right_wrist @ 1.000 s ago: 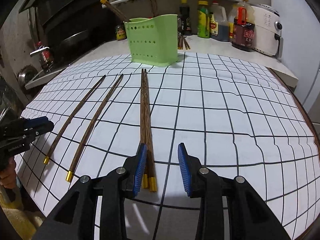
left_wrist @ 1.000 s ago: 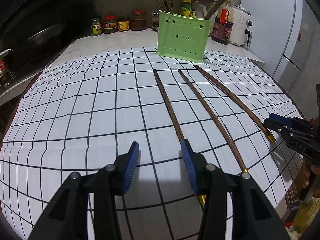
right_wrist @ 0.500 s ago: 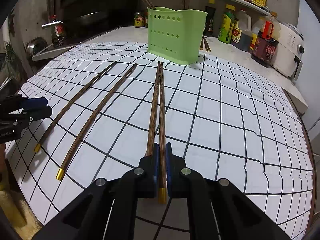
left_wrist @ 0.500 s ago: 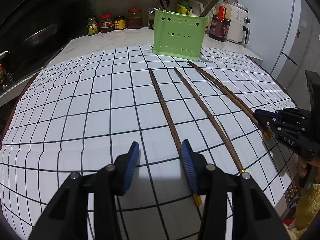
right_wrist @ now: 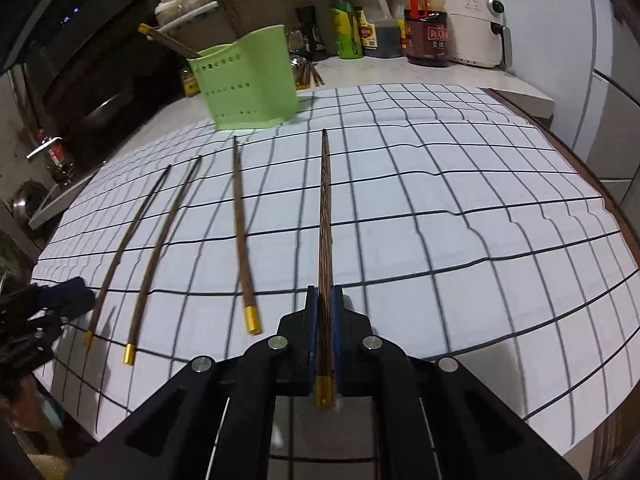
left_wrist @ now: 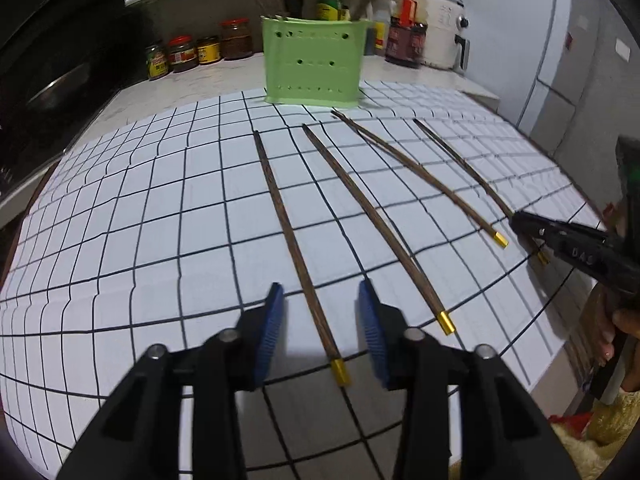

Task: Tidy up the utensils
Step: 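Close the right tool on a brown chopstick while the left tool grasps another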

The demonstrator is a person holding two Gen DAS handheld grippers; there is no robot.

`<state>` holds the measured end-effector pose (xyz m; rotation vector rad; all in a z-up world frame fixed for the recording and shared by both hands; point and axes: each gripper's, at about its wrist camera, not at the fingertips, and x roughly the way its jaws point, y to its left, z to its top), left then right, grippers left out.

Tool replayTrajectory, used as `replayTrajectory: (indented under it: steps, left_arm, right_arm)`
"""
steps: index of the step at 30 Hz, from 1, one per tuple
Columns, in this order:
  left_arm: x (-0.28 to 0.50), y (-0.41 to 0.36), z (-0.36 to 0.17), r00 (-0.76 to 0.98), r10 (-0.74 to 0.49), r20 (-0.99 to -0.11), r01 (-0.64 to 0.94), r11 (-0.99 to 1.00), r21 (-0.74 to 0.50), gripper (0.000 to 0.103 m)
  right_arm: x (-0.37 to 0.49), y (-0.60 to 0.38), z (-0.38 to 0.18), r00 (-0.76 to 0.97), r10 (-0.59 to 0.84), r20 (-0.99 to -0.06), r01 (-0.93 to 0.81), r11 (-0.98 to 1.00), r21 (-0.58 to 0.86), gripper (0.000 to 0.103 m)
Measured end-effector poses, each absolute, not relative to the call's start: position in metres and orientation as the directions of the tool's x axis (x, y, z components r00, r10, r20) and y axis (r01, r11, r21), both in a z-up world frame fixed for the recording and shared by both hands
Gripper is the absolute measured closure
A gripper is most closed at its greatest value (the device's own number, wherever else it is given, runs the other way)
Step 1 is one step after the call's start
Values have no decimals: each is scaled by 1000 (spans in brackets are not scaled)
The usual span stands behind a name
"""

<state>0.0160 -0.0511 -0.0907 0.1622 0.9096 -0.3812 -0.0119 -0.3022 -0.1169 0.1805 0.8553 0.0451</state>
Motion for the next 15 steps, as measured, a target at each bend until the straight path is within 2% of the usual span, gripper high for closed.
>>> replayTrajectory:
  steps: [3,6,12,15]
  left_arm:
    - [17,-55,-98,540,-224,-812,388,922,3,81]
    - [14,-60,-101,565,-169,-808,391,917,81,90]
    - [29,-43,-101,583,-119,-804,363,923,126,91]
    - [29,-33,-101,576,-136,-806,370,922,109,90]
  right_arm:
    - [-14,-297,-118,665,107,-739,12,988,154,96]
    - [-13,-297,-118,669,118,-734,-11,989,150,95]
    - [-18,-293,-118,674,106,-731,-45,994,102,94]
    - [-29,-287,-118,677,120,-726,-98,993,73,79]
